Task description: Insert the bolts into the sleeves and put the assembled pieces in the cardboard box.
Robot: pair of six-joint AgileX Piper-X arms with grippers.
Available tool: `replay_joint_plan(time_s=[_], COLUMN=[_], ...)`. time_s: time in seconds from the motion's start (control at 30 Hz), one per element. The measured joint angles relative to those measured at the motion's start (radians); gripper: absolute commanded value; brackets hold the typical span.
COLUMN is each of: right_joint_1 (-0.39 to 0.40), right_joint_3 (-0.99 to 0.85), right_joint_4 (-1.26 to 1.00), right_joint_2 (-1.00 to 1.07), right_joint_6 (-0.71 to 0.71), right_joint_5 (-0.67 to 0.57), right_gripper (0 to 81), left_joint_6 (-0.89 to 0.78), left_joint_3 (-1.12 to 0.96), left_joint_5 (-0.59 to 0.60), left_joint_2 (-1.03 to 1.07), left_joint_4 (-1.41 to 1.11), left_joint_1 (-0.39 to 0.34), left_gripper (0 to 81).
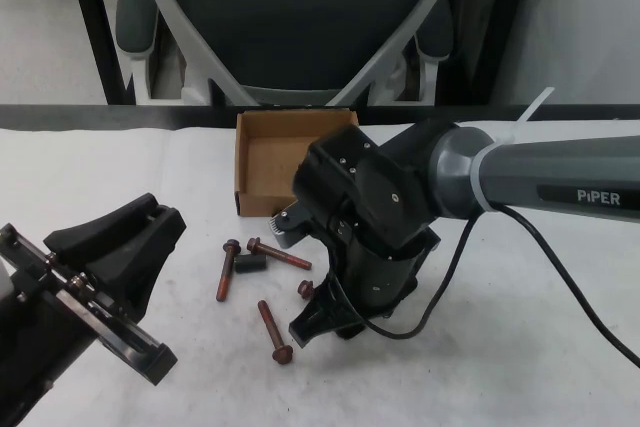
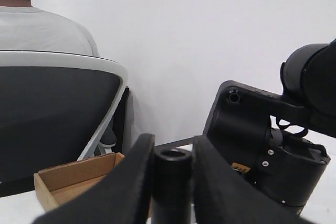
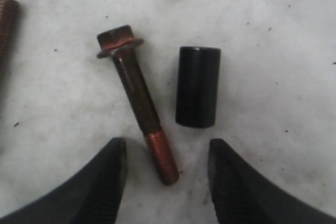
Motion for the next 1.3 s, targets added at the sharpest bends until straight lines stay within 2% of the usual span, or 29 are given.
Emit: replay_joint_plan(time_s=[0.23, 0.43, 0.6, 0.97, 1.07, 1.23, 1.3], right_joint_1=[0.031, 0.056, 0.062, 0.064, 0.056, 0.036, 0.027], right_joint_3=[0.000, 0.002, 0.005, 0.004, -0.014, -0.058, -0.062], right_joint_4=[0.019, 0.046, 0.042, -0.039, -0.046, -0.053, -0.045], right_joint_2=[-0.007, -0.009, -0.009, -0.009, -0.009, -0.009, -0.009], right_joint_6=[0.000, -0.028, -0.046, -0.124, -0.133, -0.144, -0.154], right_joint_5=[0.013, -0.091, -0.122, -0.083, -0.076, -0.076, -0.076], right_gripper=[46.3, 46.3, 46.3, 46.1, 41.9, 29.2, 28.6], left_joint_6=[-0.002, -0.002, -0.002, -0.002, -0.002, -0.002, -0.002], left_joint_3=[0.000, 0.000, 0.000, 0.000, 0.000, 0.000, 0.000], left_joint_5=[0.000, 0.000, 0.000, 0.000, 0.000, 0.000, 0.000], left_joint_2=[0.000, 0.000, 0.000, 0.000, 0.000, 0.000, 0.000], left_joint_4=[-0.003, -0.005, -0.007, -0.007, -0.007, -0.007, -0.007], left_joint_1=[0.000, 0.000, 0.000, 0.000, 0.000, 0.000, 0.000], left_gripper=[0.8, 0.8, 0.8, 0.8, 0.8, 0.8, 0.8])
